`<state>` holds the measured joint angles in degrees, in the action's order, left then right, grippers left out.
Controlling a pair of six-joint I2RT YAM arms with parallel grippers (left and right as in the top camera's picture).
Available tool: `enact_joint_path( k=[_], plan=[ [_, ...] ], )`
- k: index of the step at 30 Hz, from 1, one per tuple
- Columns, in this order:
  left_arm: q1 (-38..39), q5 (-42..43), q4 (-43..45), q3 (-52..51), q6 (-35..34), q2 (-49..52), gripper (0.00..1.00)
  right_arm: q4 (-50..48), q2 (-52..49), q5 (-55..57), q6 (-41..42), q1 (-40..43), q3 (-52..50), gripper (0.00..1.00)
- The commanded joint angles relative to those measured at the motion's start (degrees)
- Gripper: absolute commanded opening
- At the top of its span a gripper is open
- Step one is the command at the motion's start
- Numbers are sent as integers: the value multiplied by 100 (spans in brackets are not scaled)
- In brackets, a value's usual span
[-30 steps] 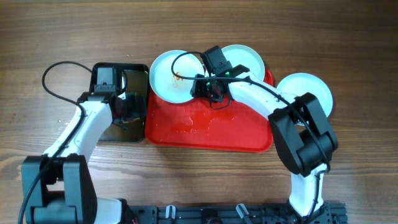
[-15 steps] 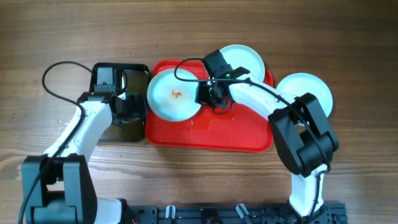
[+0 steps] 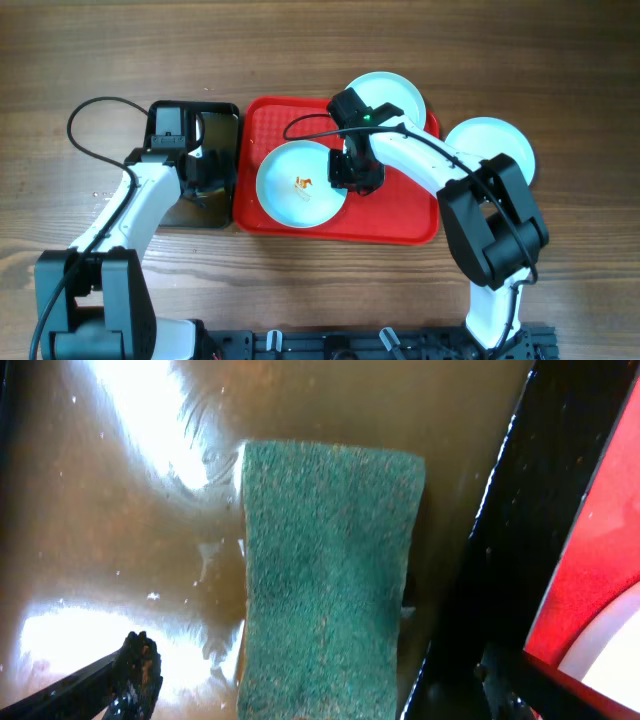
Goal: Clean dirty plates on tray and stack at the side
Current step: 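Dip and lift the green sponge with the left gripper toward the plate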
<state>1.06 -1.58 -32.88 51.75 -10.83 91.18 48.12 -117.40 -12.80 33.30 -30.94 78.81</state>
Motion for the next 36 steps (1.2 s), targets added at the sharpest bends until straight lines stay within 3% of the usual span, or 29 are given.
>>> enact_joint_path(
  k=[1,2,4,5,14,15,16,17,18,19,23,24,25,30,31,33,34,35,36],
  plan=[
    [-7,66,474,44,-52,-44,100,-133,-323,223,-28,-2,-243,44],
    [-7,66,632,44,-52,-42,100,-136,-323,223,-31,-2,-243,39],
    [-7,63,852,44,-52,-42,100,-144,-323,225,-28,-2,-243,11],
    [-7,63,876,44,-55,-39,100,-144,-323,225,-28,-2,-243,6],
    [-7,90,885,33,-55,662,100,-133,-323,225,-31,-2,-243,4],
    [-7,90,892,33,-52,710,95,-133,-323,225,-28,-2,-243,4],
    [-7,90,892,33,-52,734,68,-133,-323,223,-31,-2,-243,4],
    [-7,90,887,33,-55,743,27,-127,-323,223,-31,-2,-243,4],
    [-7,90,887,33,-52,745,6,-114,-323,225,-33,-2,-243,4],
    [-7,87,890,33,-52,745,4,-109,-323,225,-33,-2,-243,4],
    [-7,44,940,35,162,723,4,-94,-323,227,-31,-2,-243,4],
    [-7,44,935,35,162,708,39,-92,-323,229,-35,-2,-243,4],
    [-7,46,933,35,160,708,81,-92,-323,243,-33,-2,-243,4],
    [-7,105,564,33,138,708,81,-94,-323,245,-33,-2,-243,4],
    [-7,188,481,33,138,708,72,-98,-323,245,-33,-2,-243,4],
    [-7,264,387,33,140,708,44,-92,-323,245,-33,-2,-243,4],
    [-7,264,363,33,140,708,11,-92,-323,243,-35,-2,-243,5],
    [-7,262,345,33,140,708,4,-92,-323,243,-33,-2,-243,4],
    [-7,262,345,33,142,708,4,-92,-323,243,-33,-2,-243,4]
  ],
)
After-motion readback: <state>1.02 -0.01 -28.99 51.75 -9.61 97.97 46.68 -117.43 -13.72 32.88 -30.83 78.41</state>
